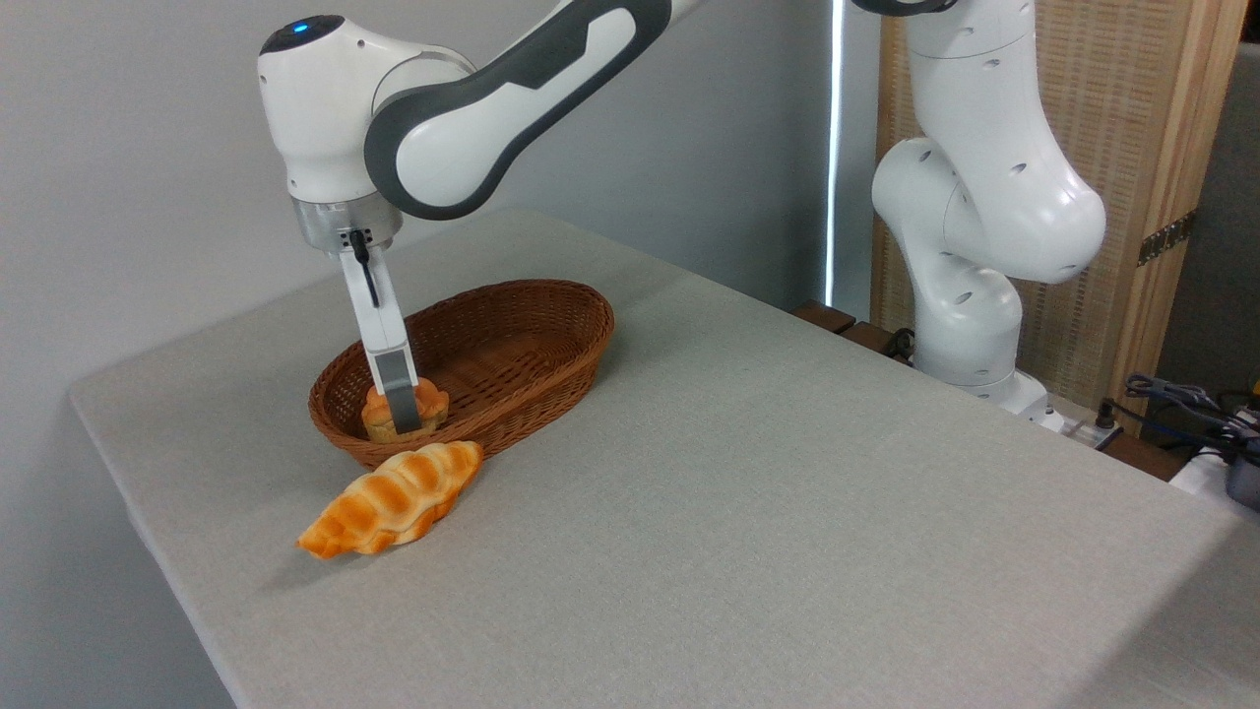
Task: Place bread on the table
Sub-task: 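Lower the gripper onto the round bun and close on it, then lift the round bun up out of the basket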
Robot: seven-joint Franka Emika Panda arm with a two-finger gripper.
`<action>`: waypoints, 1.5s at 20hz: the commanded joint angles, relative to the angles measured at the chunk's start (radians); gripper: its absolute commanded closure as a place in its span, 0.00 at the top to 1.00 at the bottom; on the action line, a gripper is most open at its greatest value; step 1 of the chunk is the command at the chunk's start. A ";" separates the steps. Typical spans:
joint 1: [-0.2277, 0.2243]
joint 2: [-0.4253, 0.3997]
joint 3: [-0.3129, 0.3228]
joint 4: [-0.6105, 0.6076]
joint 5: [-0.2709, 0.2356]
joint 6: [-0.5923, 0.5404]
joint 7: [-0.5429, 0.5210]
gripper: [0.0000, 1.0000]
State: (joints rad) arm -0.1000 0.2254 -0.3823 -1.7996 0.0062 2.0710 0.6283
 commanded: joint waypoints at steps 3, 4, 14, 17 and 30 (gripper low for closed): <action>-0.003 0.000 0.003 -0.006 0.014 0.011 0.017 0.42; -0.003 0.000 0.003 -0.006 0.014 0.011 0.017 0.42; -0.001 -0.006 0.003 -0.003 0.008 -0.008 0.014 0.36; -0.001 -0.017 0.005 0.008 0.000 -0.096 0.013 0.33; 0.025 -0.096 0.186 0.192 -0.256 -0.404 0.149 0.32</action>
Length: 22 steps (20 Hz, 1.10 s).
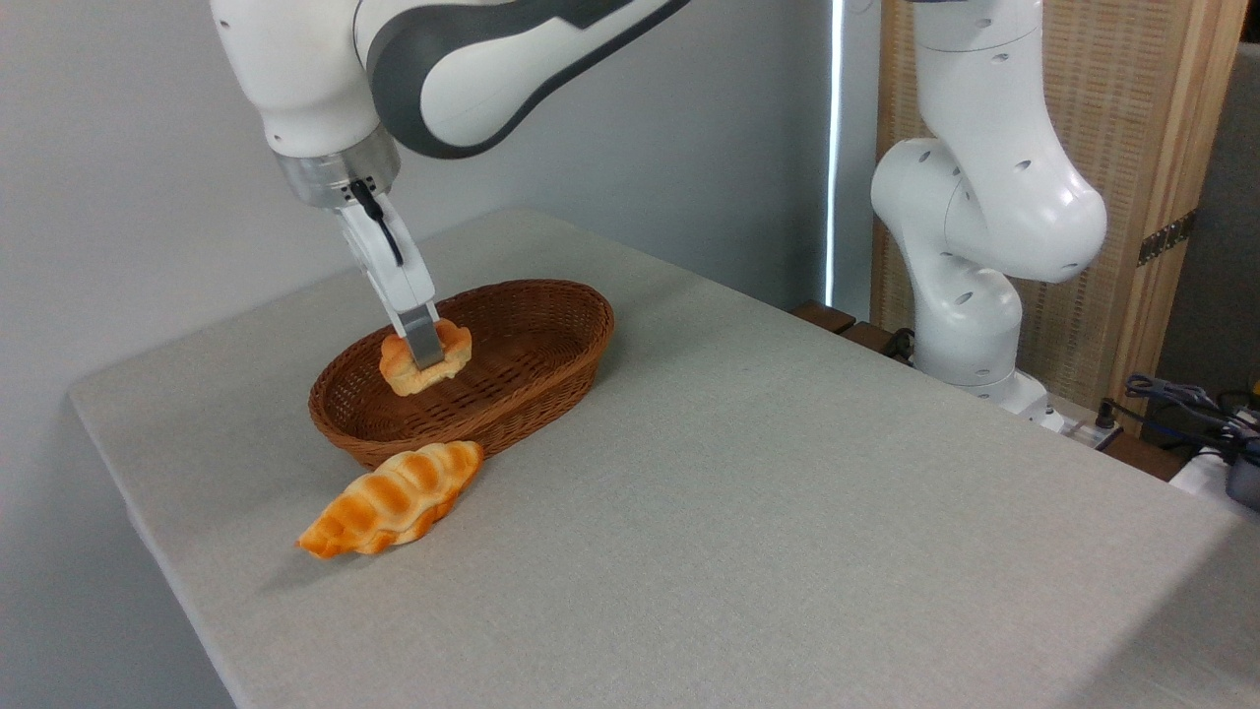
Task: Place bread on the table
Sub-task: 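Lift the round bun up out of the basket, then carry the bun beside the basket, lower it, and open the gripper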
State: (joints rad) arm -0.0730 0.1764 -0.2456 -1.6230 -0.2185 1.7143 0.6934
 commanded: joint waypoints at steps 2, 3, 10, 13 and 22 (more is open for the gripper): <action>-0.001 -0.090 0.100 -0.021 -0.013 -0.050 0.182 0.32; -0.002 -0.115 0.130 -0.047 -0.004 -0.050 0.246 0.33; -0.002 -0.221 0.241 -0.248 0.165 -0.015 0.567 0.51; -0.002 -0.221 0.243 -0.280 0.169 0.039 0.569 0.84; -0.002 -0.207 0.244 -0.316 0.169 0.082 0.589 1.00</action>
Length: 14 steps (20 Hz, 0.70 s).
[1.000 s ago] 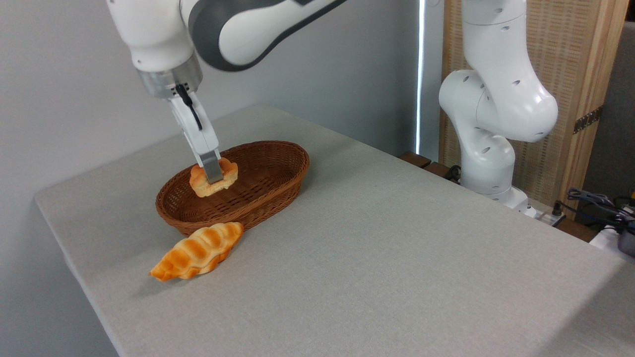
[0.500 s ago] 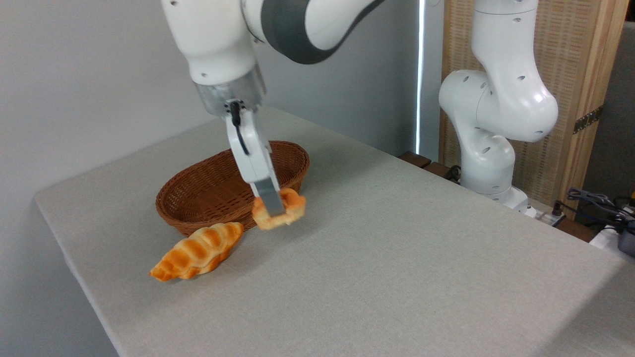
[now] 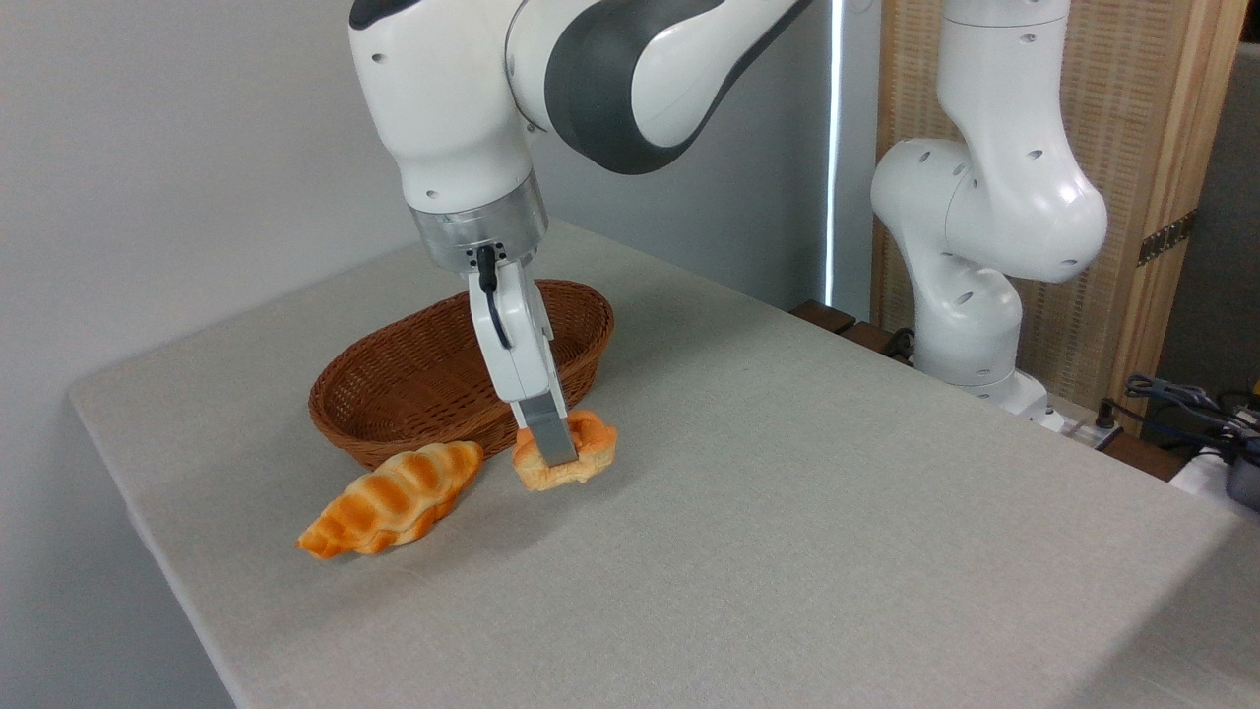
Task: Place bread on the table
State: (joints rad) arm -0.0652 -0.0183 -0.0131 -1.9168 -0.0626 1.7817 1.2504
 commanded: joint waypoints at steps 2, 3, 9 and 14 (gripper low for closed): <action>-0.010 -0.006 0.012 -0.022 0.013 0.019 0.032 1.00; -0.010 0.000 0.012 -0.022 0.012 0.030 0.031 1.00; -0.012 -0.003 0.010 -0.016 0.012 0.035 0.024 1.00; -0.012 -0.008 -0.010 0.096 -0.045 -0.027 -0.248 1.00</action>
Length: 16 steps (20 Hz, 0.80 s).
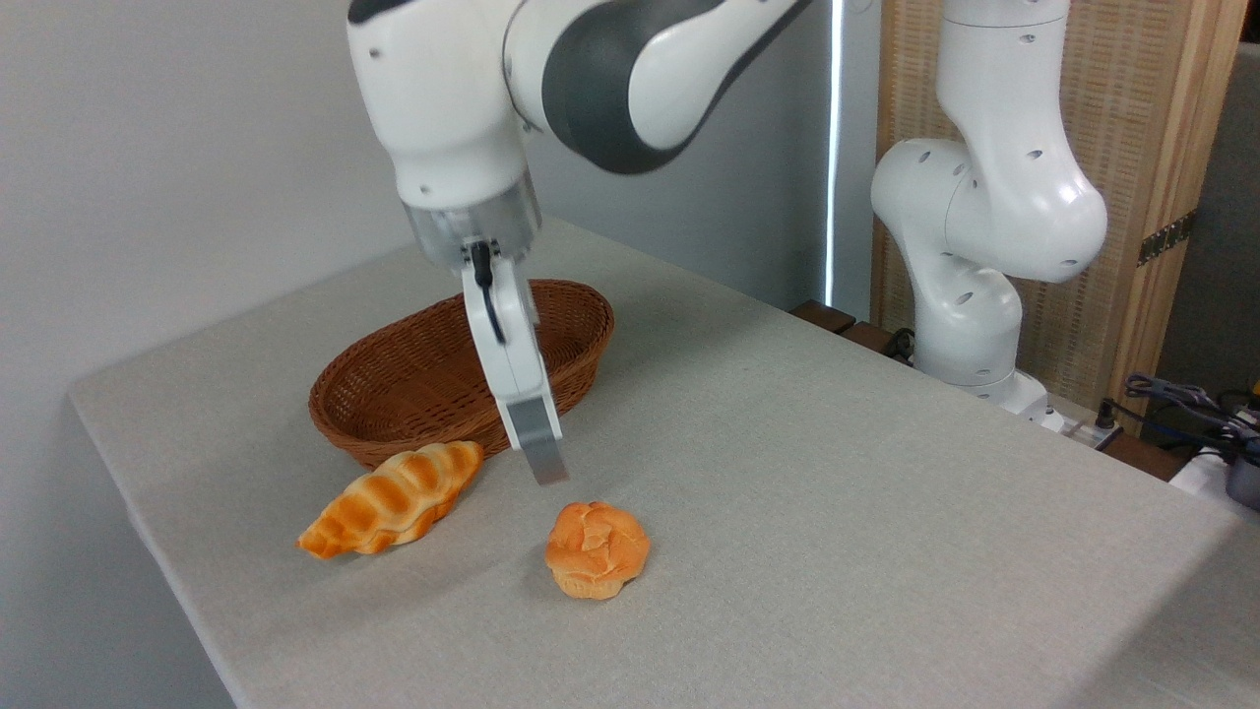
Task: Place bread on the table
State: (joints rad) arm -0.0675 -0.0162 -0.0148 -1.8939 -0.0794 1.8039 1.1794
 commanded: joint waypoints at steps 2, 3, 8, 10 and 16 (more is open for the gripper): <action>-0.006 0.018 -0.057 0.154 -0.020 -0.116 -0.300 1.00; 0.000 0.054 -0.065 0.212 -0.019 -0.159 -0.366 1.00; 0.106 0.119 -0.103 0.444 -0.020 -0.314 -0.492 1.00; 0.114 0.113 -0.103 0.450 -0.008 -0.313 -0.494 1.00; 0.117 0.090 -0.102 0.440 0.082 -0.291 -0.497 1.00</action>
State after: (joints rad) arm 0.0418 0.0779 -0.1042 -1.4589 -0.0391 1.5183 0.7018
